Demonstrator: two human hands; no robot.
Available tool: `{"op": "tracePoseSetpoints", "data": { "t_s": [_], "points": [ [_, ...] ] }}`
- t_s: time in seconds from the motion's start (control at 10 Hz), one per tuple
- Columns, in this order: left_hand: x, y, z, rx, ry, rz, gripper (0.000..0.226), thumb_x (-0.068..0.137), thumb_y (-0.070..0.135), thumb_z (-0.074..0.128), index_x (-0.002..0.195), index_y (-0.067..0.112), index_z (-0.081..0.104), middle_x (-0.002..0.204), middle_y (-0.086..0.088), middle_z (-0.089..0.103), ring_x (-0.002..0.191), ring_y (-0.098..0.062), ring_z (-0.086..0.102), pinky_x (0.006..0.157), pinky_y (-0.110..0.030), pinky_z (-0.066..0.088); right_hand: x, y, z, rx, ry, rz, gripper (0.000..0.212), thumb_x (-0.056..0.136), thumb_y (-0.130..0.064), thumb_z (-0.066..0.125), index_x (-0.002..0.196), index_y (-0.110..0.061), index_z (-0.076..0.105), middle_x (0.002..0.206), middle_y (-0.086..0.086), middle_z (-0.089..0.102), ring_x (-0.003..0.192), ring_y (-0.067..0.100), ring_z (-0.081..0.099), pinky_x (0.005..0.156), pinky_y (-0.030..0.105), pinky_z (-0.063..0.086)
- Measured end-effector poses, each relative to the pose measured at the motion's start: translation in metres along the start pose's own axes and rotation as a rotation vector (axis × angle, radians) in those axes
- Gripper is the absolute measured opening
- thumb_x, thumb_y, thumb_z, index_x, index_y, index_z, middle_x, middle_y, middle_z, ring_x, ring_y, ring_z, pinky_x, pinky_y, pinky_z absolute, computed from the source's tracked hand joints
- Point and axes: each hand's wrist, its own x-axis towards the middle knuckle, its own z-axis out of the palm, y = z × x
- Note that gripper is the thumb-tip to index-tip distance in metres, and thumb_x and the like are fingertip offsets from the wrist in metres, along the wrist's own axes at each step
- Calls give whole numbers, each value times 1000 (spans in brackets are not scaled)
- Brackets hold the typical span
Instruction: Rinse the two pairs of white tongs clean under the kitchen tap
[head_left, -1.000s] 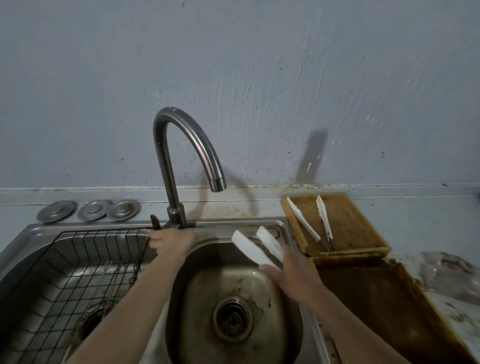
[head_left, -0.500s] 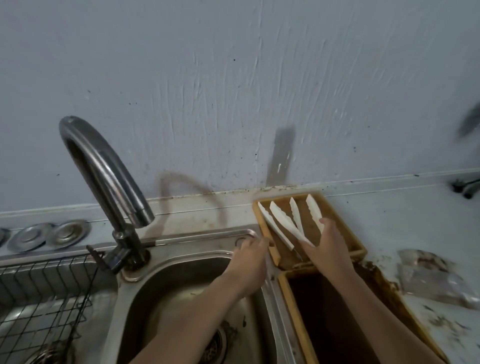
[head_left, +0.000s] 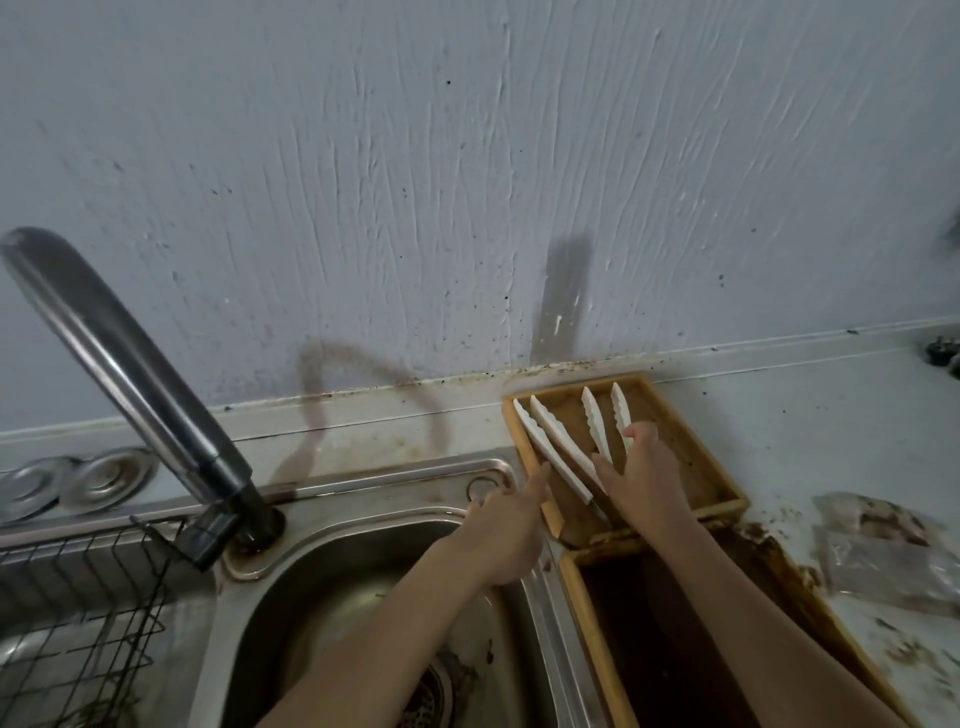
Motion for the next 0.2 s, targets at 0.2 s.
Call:
{"op": "tracePoseSetpoints", "data": {
  "t_s": [0.2],
  "points": [
    [-29,13,-42,-237,-31,20,77,93,27,50,149,26,-3,116,-7,66,100,-19,63,86,-33,50,-22,-21,-38,23,157,-141,34,90,-32,55,118,-14,52,115,5,60,108,20,55,93,40,46]
  ]
}}
